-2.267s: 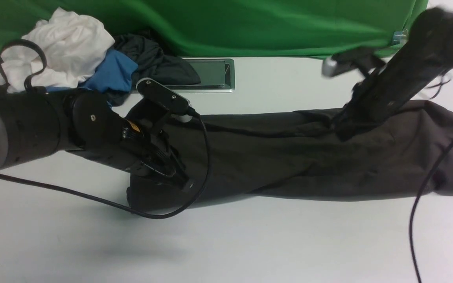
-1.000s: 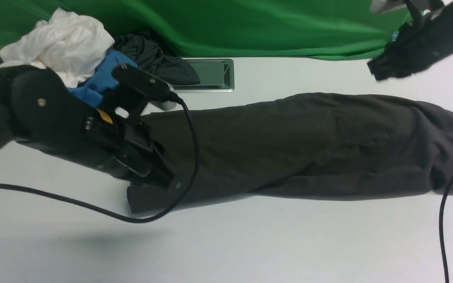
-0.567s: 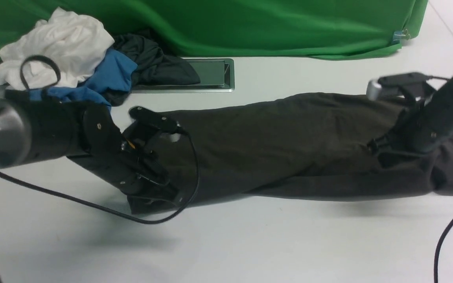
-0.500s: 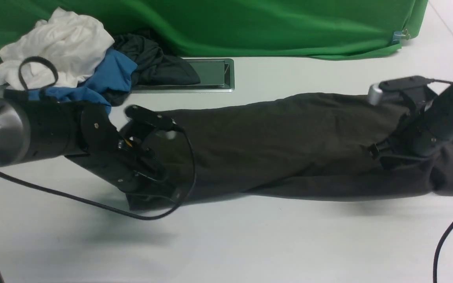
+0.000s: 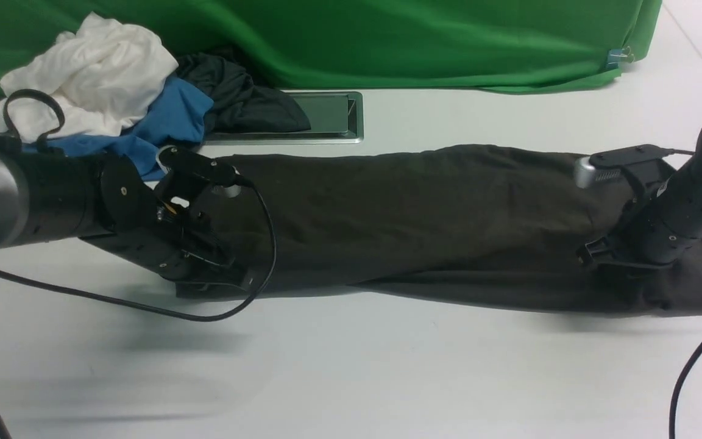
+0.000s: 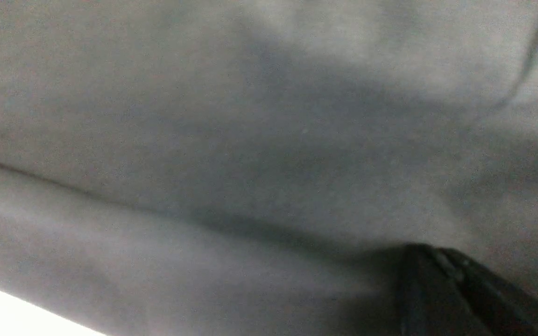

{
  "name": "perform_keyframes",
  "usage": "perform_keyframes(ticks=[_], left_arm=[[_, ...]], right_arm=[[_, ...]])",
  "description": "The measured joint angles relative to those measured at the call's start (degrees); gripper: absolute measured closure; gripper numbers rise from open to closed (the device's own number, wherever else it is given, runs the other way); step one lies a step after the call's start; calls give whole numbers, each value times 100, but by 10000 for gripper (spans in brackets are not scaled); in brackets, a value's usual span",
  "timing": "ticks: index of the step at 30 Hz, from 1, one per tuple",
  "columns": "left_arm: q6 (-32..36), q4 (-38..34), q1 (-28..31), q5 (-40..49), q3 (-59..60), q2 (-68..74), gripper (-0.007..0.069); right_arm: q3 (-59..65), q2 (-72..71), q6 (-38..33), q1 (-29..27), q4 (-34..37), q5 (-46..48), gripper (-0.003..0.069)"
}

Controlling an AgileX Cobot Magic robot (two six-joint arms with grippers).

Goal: Fold a long-sleeved shirt on a white desktop.
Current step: 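Pull the folded dark garment lengthwise by its ends to straighten it flat on the table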

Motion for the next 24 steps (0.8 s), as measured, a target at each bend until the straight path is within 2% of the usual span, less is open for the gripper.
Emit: perform_keyframes(ticks=[6,13,18,19,20,21,24], left_arm=[[-169,151,0,52,-81,0,606],[-169,234,34,808,-477,-253,606],[-64,-181,34,1022,-533,-1064,606],[71,-413,15,1191,-533,-1398,606],[85,-439,0,1211,-533,-1485,606],[139,-535,-50,1296,-522,-1659,606],[234,-697,-556,1368,-360,-2431,606]], right_arm=[[23,-127,244,-100,-417,-23,618],[84,-792,386,-129,-595,285,615],[8,-1524,490,-408,-592,297,555],[-67,-1597,535,-682,-592,290,486],[-77,-1597,543,-724,-592,288,486],[-107,-1590,571,-941,-592,278,431],[-120,-1324,790,-1668,-618,256,189]])
